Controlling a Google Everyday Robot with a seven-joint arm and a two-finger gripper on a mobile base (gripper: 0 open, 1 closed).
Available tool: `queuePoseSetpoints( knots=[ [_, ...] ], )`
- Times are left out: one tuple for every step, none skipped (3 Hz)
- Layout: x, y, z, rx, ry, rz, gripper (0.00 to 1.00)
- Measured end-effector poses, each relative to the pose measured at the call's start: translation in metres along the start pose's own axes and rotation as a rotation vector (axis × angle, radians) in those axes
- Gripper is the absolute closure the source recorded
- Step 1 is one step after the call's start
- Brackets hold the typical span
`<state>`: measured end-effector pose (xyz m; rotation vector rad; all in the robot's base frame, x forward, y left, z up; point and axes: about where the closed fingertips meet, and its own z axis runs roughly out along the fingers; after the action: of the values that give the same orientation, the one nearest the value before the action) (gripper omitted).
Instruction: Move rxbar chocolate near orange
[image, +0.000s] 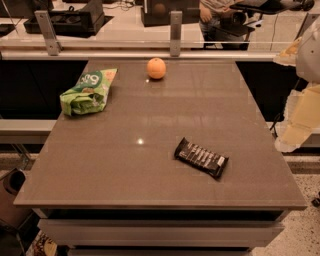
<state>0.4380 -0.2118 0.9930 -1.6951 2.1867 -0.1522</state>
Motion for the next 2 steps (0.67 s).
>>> queuePoseSetpoints(
  knots=[
    [-0.001,0.000,0.000,0.002,-0.007,0.003,0.00],
    [0.000,0.003,0.012,-0.010,-0.059,0.036,0.00]
  ],
)
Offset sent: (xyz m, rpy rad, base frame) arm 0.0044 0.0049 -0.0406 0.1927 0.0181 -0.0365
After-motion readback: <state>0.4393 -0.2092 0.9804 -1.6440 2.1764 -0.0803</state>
